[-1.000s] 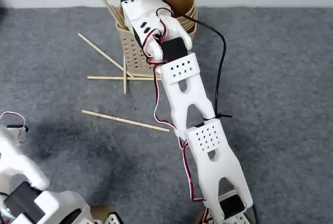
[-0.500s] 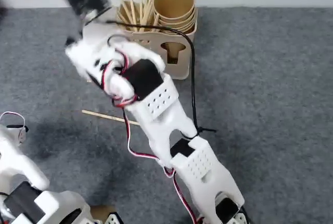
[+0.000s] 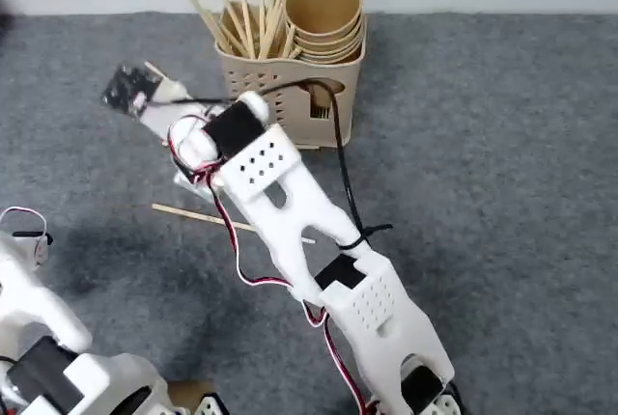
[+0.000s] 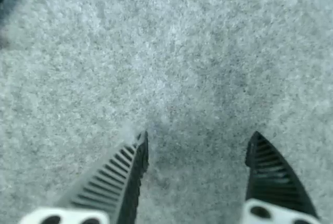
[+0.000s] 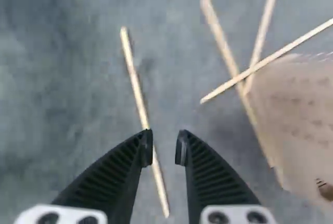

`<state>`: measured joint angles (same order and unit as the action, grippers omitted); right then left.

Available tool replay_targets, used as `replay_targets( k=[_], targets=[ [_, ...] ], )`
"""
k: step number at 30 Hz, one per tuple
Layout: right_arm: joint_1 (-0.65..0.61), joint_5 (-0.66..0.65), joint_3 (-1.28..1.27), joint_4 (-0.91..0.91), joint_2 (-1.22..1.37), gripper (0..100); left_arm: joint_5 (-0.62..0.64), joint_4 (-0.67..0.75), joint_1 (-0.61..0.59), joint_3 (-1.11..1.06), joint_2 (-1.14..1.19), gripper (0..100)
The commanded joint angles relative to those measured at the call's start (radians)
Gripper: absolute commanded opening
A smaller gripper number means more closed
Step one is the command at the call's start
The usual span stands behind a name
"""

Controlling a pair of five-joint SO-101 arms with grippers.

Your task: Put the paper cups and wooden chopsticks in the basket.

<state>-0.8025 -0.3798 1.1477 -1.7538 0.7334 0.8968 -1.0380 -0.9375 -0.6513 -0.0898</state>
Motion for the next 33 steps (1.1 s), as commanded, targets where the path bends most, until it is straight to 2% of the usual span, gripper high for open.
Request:
replay_targets(
  k=[1, 4, 8, 14, 20, 29, 33],
  targets=[
    [0.012, -0.017, -0.092, -0.036, -0.048, 9.0, -0.008, 0.009, -0.002, 0.004, -0.054, 29],
    [0.012, -0.017, -0.157, -0.024, -0.015, 11.1, -0.008, 0.009, -0.002, 0.004, -0.052, 29],
    [-0.015, -0.017, -0.153, 0.002, 0.041, 24.9, -0.008, 0.009, -0.002, 0.004, -0.049, 29],
    [-0.081, -0.015, -0.157, 0.025, 0.102, 19.4, -0.008, 0.009, -0.002, 0.004, -0.051, 29],
    [-0.102, -0.017, -0.155, 0.031, 0.160, 19.4, -0.008, 0.009, -0.003, 0.004, -0.052, 29],
    [-0.061, -0.018, -0.155, 0.119, 0.219, 19.1, -0.008, 0.009, -0.003, 0.004, -0.051, 29],
    [-0.051, -0.066, -0.155, 0.130, 0.245, 19.0, -0.008, 0.009, -0.003, 0.004, -0.052, 29]
  ],
)
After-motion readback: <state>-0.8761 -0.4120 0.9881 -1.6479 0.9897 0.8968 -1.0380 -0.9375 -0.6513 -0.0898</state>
